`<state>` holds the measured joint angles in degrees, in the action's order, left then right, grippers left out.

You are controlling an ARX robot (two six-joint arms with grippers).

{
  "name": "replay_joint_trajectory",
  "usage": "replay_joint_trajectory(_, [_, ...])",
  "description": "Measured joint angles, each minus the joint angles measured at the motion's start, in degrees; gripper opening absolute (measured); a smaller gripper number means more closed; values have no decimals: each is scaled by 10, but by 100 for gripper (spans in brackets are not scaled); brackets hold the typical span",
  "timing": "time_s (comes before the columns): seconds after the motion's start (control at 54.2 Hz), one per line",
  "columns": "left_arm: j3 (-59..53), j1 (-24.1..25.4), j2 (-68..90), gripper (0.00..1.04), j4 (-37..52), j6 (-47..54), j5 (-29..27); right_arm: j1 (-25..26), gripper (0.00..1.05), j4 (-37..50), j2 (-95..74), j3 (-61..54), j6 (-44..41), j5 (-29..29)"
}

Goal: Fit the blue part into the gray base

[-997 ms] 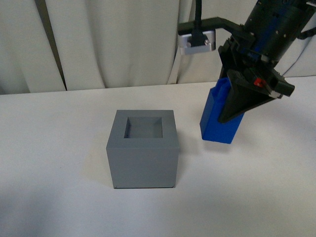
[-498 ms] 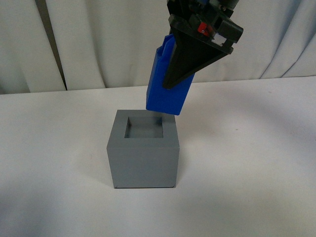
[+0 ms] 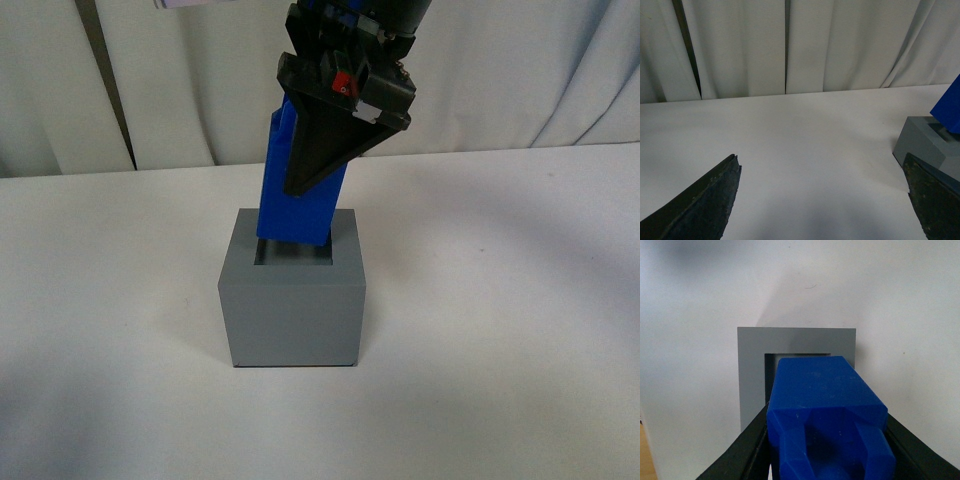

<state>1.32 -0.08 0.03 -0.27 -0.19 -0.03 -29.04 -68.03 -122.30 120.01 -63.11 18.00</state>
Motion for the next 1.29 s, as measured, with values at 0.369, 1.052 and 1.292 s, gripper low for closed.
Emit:
replay_joint_trajectory(0.369, [0,0,0,99,0,0,0,-10,47,-2,-10,0,4,-8])
replay_joint_trajectory(1.052, [0,0,0,99,0,0,0,-10,47,-18,-23,2,3,-17])
replay_joint_trajectory(1.292, [0,0,0,99,0,0,0,-9,47,-23,-26,3,-1,-21])
